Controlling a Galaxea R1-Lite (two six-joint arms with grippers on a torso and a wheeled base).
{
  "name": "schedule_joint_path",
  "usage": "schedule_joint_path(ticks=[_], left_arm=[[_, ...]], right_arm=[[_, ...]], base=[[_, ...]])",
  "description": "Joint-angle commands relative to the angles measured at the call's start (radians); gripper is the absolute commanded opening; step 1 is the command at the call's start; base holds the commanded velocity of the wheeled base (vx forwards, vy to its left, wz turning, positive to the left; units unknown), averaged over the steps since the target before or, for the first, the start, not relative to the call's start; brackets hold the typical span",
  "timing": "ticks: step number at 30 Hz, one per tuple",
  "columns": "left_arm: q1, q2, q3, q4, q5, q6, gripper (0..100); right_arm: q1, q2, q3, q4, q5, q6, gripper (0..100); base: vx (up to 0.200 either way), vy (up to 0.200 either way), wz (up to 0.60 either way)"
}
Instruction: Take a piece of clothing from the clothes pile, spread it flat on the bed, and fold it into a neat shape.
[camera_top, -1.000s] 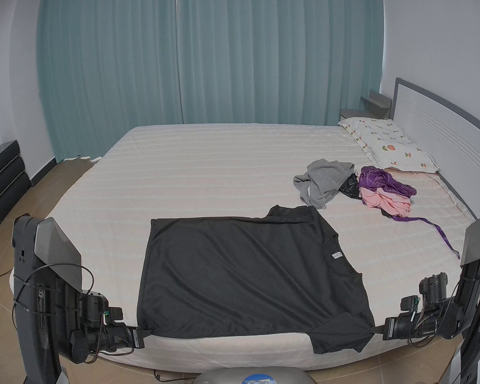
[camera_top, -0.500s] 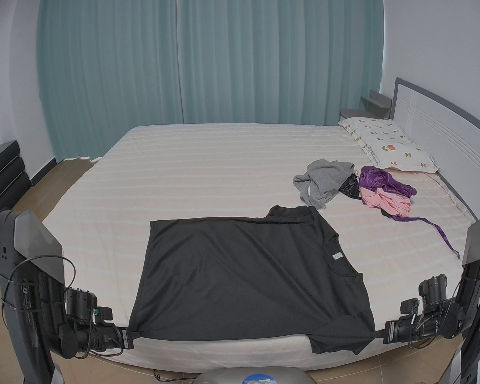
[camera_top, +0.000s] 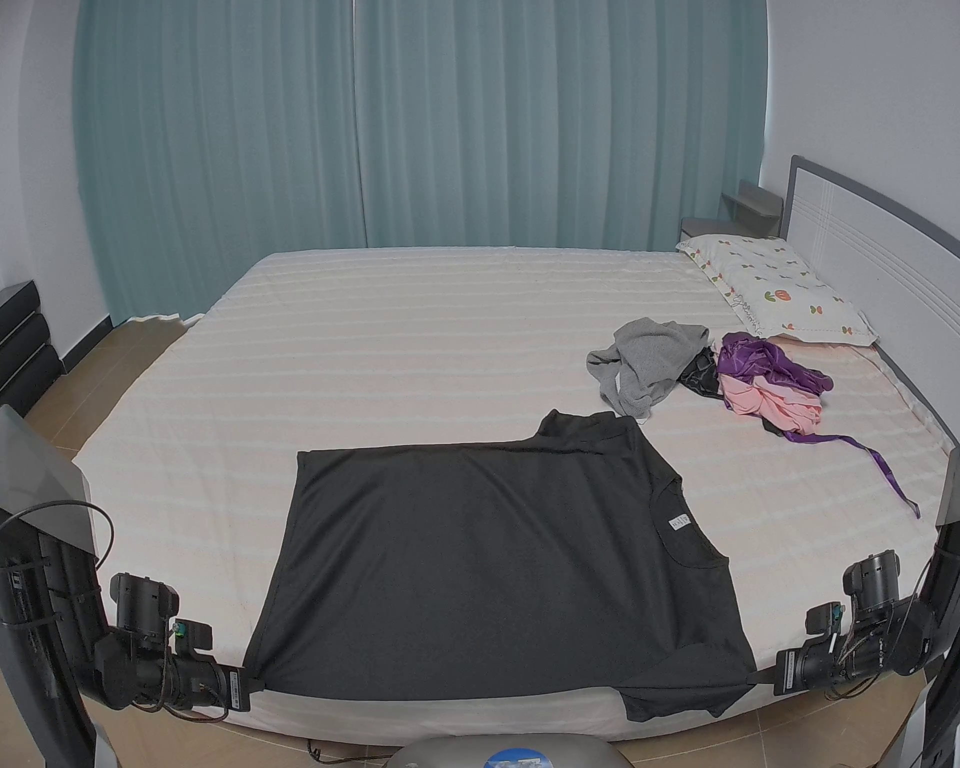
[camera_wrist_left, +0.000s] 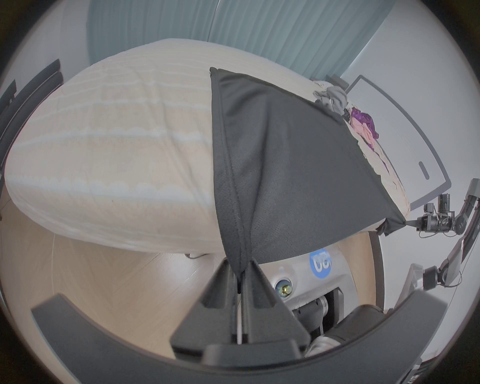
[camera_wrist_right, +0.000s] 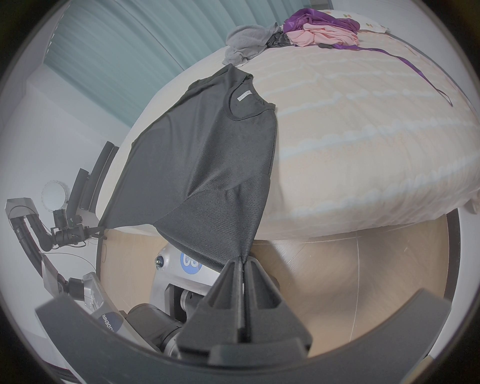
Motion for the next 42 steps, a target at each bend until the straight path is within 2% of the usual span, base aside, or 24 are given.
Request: schedule_joint_path(ticks=[1,13,18,20,23,31,35,38,40,42], left_arm=[[0.003,-0.073,0.018,0.078,0.003,0.031,0],[0.000,-0.205,0.018,0.287,0.003,0.066,0],[-0.002,-0.254,0.018,0.367,0.006,0.066,0],[-0.002,-0.261,0.018,0.388,0.032,0.066,0],[-0.002,-0.256,0.018,0.400,0.083,0.065,0],[-0.005,-0.261,0.007,0.360,0.092,0.043,0],[-0.011,-0.265,-0.005,0.262,0.094,-0.056,0],[-0.051,-0.276,-0.027,0.155,0.098,-0.194,0],[-0.082,-0.277,-0.044,0.124,0.111,-0.260,0],[-0.117,-0.277,-0.085,0.107,0.157,-0.339,0]], right_arm=[[-0.006,-0.014,0.018,0.024,-0.001,-0.026,0],[-0.010,-0.123,0.018,0.136,-0.004,-0.076,0],[-0.012,-0.192,0.018,0.223,-0.010,-0.112,0],[-0.012,-0.207,0.018,0.232,-0.010,-0.115,0],[-0.012,-0.218,0.018,0.231,-0.010,-0.115,0],[-0.014,-0.244,-0.013,0.214,-0.007,-0.101,0],[-0.018,-0.267,-0.065,0.216,-0.008,-0.075,0],[-0.014,-0.270,-0.123,0.220,-0.010,-0.038,0],[-0.009,-0.272,-0.148,0.222,-0.011,-0.020,0],[-0.006,-0.277,-0.179,0.220,-0.013,0.006,0]], base=[[0.000,0.000,0.00],[0.000,0.000,0.00],[0.000,0.000,0.00],[0.000,0.000,0.00],[0.000,0.000,0.00],[0.000,0.000,0.00],[0.000,0.000,0.00],[0.000,0.000,0.00],[0.000,0.000,0.00],[0.000,0.000,0.00]])
